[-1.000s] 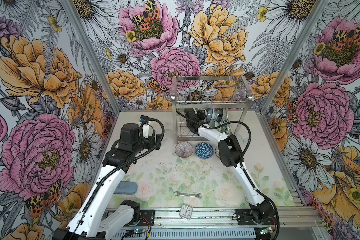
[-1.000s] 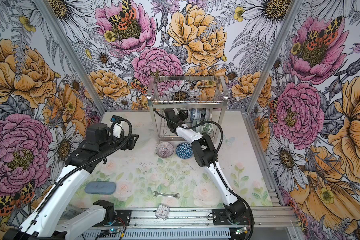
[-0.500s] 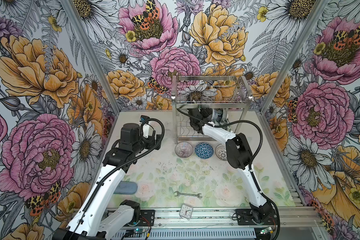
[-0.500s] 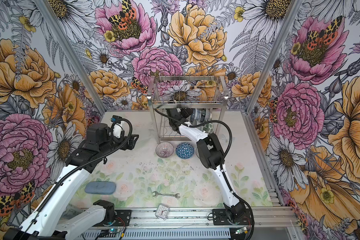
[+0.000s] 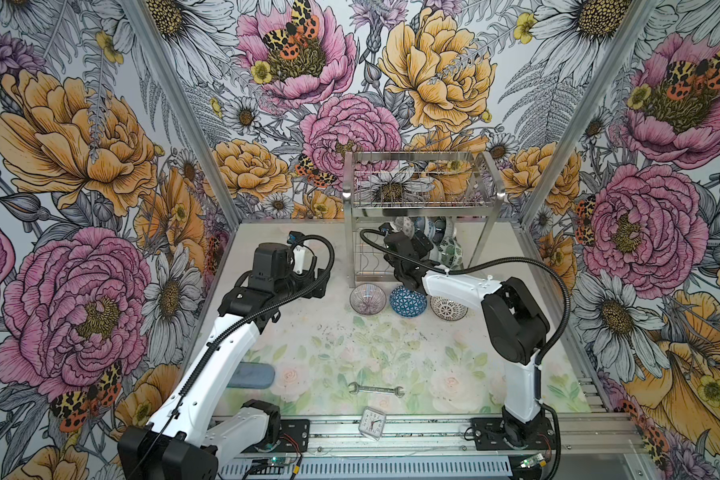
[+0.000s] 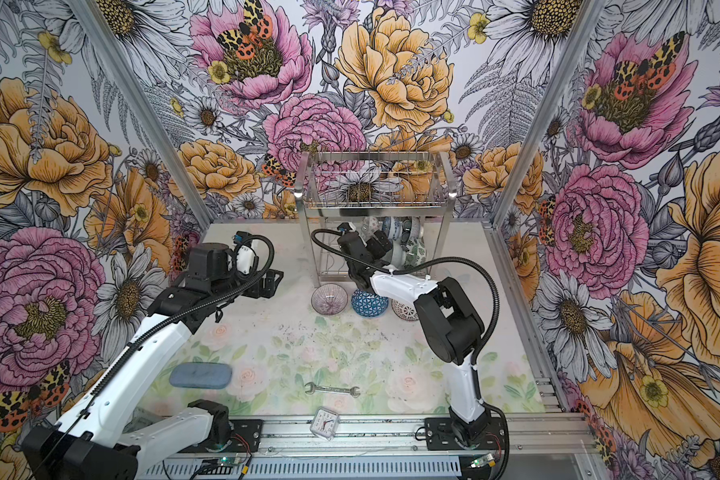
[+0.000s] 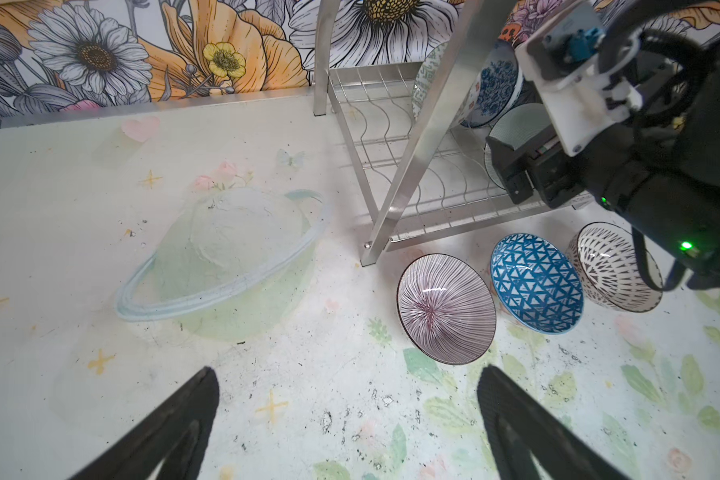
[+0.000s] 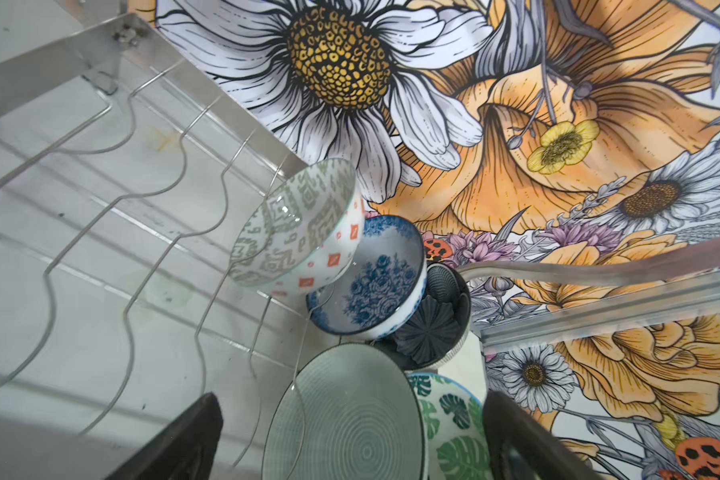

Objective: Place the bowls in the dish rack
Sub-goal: 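Open and withdraw the right gripper while the left gripper moves toward the purple striped bowl, then grasp the purple striped bowl's rim with the left gripper and lift it upright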

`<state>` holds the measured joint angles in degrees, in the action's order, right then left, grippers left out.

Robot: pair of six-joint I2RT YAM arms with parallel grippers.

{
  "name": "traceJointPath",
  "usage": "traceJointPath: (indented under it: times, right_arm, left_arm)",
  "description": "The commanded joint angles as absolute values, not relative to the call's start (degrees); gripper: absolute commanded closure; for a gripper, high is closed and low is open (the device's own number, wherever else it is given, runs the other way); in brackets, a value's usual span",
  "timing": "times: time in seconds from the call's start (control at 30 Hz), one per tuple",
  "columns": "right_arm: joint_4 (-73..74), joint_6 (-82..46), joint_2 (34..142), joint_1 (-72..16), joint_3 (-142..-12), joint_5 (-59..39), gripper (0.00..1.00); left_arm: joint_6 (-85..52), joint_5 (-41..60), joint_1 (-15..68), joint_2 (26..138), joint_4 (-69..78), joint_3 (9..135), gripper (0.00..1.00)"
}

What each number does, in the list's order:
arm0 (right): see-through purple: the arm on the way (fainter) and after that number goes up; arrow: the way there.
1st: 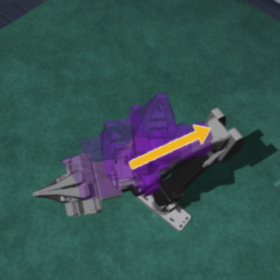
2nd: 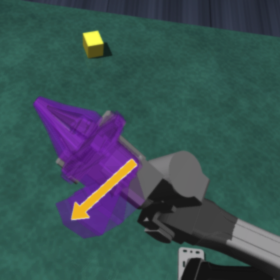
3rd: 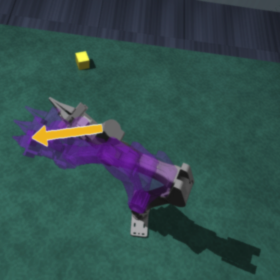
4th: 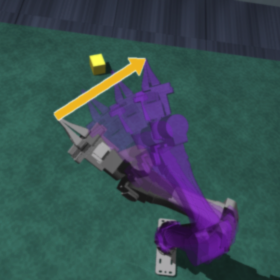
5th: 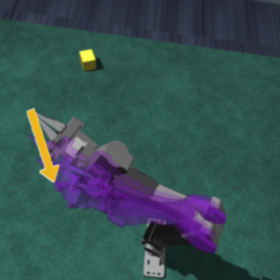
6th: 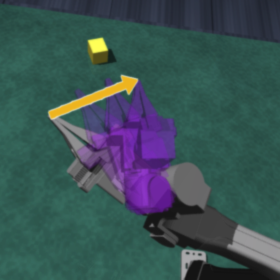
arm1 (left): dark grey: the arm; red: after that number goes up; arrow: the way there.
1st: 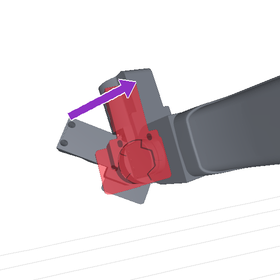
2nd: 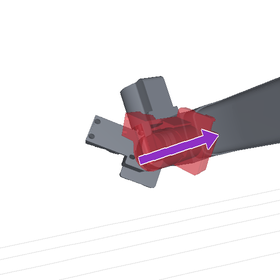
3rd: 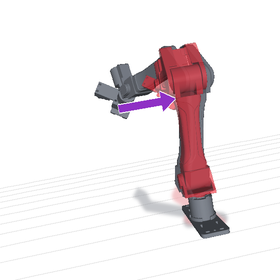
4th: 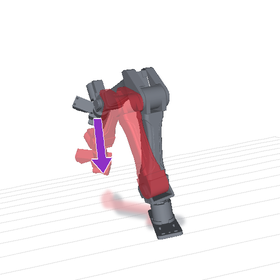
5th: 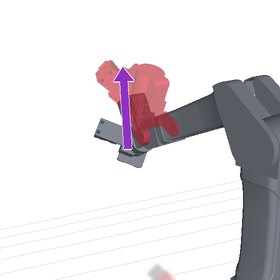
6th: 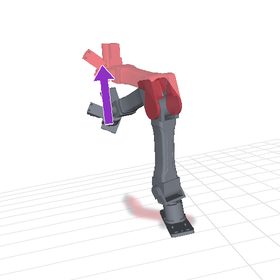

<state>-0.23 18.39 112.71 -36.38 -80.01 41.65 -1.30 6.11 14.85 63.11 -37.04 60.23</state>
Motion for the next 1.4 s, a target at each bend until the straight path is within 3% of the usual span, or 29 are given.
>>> traceJointPath:
  times: [0.0, 0.23, 0.77, 0.93, 1.1, 1.37]
  right_arm:
    - [2.9, 16.3, 106.1, -37.1, -74.9, 37.0, 0.0]
    - [2.4, 6.7, 92.4, -37.1, -61.9, 25.2, 0.0]
    - [-0.3, -3.8, 82.2, -34.3, -55.6, 21.0, 0.0]
    - [-1.0, -4.3, 81.9, -34.0, -55.5, 21.3, 0.0]
    - [-0.9, -4.2, 81.2, -33.9, -55.1, 21.2, 0.0]
    - [-1.0, -4.3, 81.2, -33.9, -55.2, 20.8, 0.0]
  left_arm:
    - [-4.1, 7.1, 16.6, 64.3, -35.5, 61.7, 0.01]
    - [-11.0, 5.5, 21.1, 67.5, -31.2, 58.3, 0.01]
    - [-20.2, 6.2, 26.6, 80.7, -15.3, 49.8, 0.03]
    - [-20.0, 4.5, 27.8, 85.4, -15.2, 50.8, 0.12]
    - [-20.3, 4.7, 27.8, 88.4, -14.2, 51.3, 0.29]
    - [-21.3, 5.9, 27.8, 93.1, -10.3, 52.1, 0.44]
